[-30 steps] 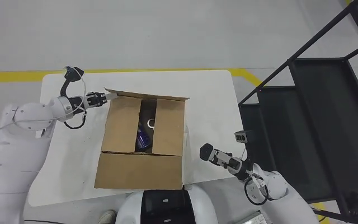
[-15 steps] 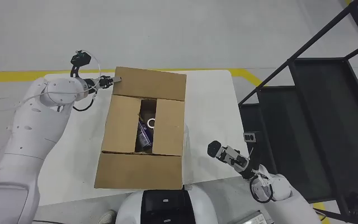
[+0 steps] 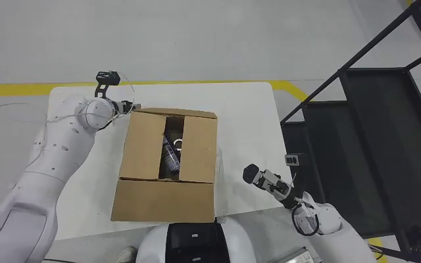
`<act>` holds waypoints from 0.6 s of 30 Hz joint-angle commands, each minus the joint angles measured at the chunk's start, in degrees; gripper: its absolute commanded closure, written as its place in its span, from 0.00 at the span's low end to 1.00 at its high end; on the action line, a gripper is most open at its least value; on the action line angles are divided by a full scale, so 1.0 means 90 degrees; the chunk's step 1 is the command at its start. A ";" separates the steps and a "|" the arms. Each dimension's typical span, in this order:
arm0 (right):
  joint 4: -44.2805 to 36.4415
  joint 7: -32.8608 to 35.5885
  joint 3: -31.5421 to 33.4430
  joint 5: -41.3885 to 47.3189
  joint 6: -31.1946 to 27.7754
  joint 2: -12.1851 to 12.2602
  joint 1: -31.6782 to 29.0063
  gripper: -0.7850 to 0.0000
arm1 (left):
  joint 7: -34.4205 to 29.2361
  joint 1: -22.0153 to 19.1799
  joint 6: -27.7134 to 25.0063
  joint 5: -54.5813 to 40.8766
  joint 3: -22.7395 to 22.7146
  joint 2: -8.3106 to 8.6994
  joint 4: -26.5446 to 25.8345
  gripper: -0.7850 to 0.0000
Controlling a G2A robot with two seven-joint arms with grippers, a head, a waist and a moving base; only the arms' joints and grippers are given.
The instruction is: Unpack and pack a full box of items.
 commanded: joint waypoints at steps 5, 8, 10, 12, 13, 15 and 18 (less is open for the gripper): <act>-0.0044 -0.0009 -0.0030 -0.0094 0.0067 -0.0011 0.0048 0.00 | -0.0223 0.0209 -0.0293 -0.0031 -0.0374 0.0157 -0.0279 0.00; -0.0075 -0.0029 -0.0037 -0.0164 0.0093 -0.0016 0.0059 0.00 | -0.0003 0.0390 0.0111 0.0007 -0.0714 0.0268 -0.0419 0.00; -0.0103 -0.0049 -0.0038 -0.0210 0.0118 -0.0019 0.0061 0.00 | -0.0090 0.0520 0.0209 -0.0530 -0.1098 0.0336 -0.0540 0.00; -0.0147 -0.0058 -0.0051 -0.0246 0.0143 -0.0022 0.0063 0.00 | -0.0330 0.0686 0.0045 -0.1139 -0.1515 0.0427 -0.0752 0.00; -0.0174 -0.0059 -0.0062 -0.0258 0.0155 -0.0025 0.0068 0.00 | -0.0516 0.0785 -0.0026 -0.1445 -0.1733 0.0479 -0.0884 0.00; -0.0226 -0.0053 -0.0103 -0.0280 0.0194 -0.0030 0.0084 0.00 | -0.0879 0.1035 -0.0128 -0.2006 -0.2144 0.0582 -0.1276 0.00; -0.0295 -0.0058 -0.0185 -0.0333 0.0249 -0.0042 0.0129 0.00 | -0.1339 0.1481 -0.0176 -0.2623 -0.2701 0.0729 -0.1981 0.00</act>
